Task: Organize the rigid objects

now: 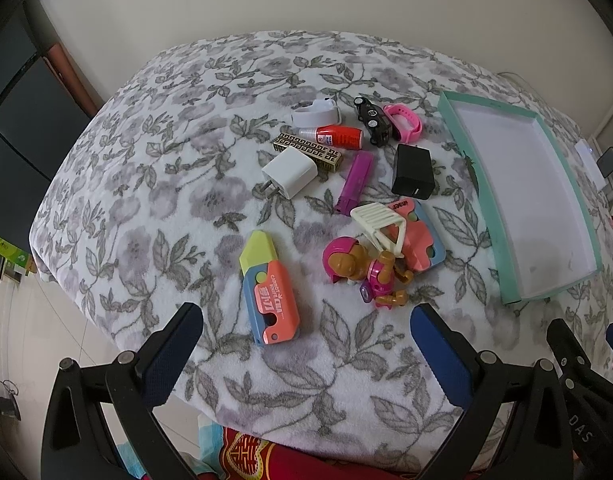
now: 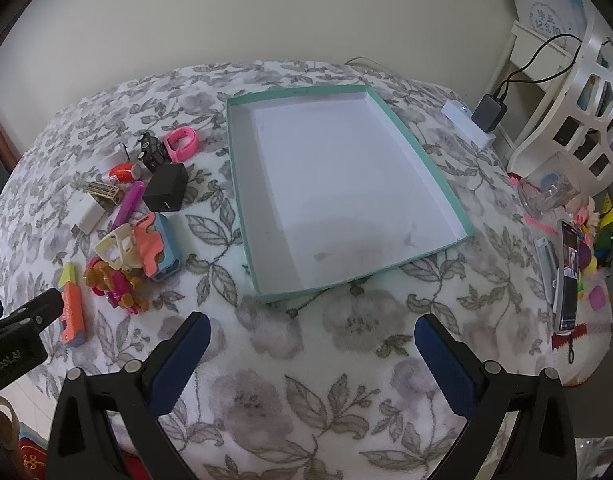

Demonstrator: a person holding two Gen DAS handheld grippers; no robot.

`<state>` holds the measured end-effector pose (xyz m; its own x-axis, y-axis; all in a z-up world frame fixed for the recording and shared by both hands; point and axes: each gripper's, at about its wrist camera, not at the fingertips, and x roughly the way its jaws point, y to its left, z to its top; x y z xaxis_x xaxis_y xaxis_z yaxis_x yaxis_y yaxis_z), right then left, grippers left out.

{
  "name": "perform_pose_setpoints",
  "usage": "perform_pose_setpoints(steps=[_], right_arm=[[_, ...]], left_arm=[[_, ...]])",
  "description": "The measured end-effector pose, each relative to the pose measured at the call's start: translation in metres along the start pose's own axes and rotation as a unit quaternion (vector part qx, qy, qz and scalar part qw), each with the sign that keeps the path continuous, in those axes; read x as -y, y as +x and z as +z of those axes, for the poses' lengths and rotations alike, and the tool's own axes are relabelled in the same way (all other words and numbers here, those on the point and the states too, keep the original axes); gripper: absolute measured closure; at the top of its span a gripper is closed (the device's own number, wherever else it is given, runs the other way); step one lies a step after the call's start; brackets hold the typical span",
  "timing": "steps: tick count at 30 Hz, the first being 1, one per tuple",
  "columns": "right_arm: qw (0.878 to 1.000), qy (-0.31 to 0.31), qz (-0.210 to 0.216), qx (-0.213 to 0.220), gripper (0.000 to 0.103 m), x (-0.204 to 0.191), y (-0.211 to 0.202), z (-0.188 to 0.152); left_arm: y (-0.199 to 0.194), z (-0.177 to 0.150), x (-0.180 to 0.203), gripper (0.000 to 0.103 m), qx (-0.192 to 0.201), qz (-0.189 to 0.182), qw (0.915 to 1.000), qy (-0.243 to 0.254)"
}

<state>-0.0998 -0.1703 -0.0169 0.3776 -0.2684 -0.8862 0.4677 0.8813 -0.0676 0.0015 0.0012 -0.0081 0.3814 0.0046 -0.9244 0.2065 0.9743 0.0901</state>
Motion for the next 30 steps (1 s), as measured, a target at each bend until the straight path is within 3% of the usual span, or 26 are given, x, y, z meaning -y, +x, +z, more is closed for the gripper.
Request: perform_pose_setpoints(steps=[30], right_arm=[[1.000,0.003,0.000,-0.008,0.000,-0.0003,0.0036,-0.0013]], left_arm=[[-0.0028,0.0015,-0.0019,0.000,-0.003,-0.005,1.0000,-0.004]])
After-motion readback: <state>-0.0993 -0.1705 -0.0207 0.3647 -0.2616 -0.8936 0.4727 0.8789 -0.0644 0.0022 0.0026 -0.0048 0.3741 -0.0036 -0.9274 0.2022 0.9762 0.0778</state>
